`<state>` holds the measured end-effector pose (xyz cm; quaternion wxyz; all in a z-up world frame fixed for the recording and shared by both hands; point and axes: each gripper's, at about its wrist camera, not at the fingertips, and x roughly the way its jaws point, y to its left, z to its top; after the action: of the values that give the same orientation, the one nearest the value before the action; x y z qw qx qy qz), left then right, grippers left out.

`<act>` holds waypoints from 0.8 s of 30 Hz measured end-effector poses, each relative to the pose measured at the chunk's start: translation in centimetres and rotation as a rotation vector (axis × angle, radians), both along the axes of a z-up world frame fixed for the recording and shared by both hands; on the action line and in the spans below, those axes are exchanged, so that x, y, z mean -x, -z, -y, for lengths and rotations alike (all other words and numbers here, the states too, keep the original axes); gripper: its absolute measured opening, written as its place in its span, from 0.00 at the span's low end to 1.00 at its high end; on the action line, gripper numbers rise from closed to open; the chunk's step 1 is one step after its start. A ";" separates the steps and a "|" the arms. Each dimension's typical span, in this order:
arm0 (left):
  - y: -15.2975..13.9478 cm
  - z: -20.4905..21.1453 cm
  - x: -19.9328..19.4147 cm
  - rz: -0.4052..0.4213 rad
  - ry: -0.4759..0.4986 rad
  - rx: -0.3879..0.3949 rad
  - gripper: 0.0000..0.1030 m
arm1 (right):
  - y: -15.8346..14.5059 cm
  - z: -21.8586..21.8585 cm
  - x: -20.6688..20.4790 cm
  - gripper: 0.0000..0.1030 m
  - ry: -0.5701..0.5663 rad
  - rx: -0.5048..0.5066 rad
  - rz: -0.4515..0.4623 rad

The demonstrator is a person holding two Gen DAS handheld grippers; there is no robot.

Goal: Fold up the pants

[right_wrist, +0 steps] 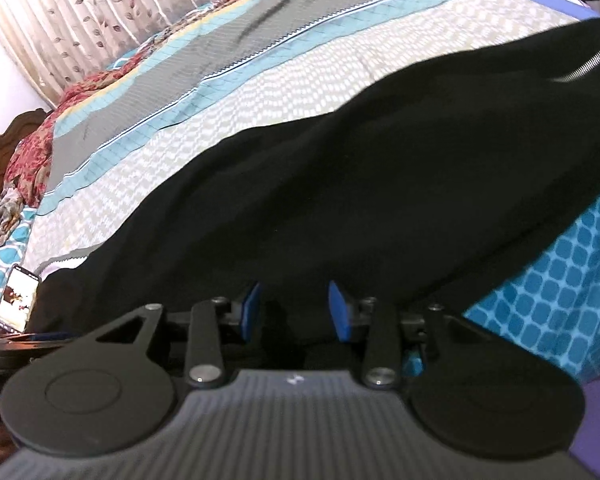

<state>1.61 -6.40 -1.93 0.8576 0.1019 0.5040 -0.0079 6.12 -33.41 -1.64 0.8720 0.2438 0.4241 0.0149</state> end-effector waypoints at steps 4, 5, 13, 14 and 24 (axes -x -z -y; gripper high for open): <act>0.1 0.0 0.0 0.002 0.001 0.003 0.70 | -0.1 0.1 0.2 0.39 0.005 0.015 -0.007; 0.1 -0.1 0.0 0.002 0.001 0.004 0.70 | -0.1 0.0 0.3 0.39 0.006 0.018 -0.009; 0.0 -0.4 0.4 0.006 0.001 0.030 0.71 | -0.2 -0.7 0.3 0.40 0.006 0.064 -0.026; 0.0 -0.5 0.4 0.006 0.001 0.035 0.71 | -0.2 -0.8 0.3 0.40 0.007 0.069 -0.029; -0.3 -1.7 0.8 0.011 -0.005 0.098 0.72 | -1.2 -2.2 -0.3 0.42 -0.001 0.126 -0.032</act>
<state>0.78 -4.74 -1.62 0.8645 0.0584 0.4984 -0.0300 6.41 -31.22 -0.47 0.8787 0.1887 0.4383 -0.0155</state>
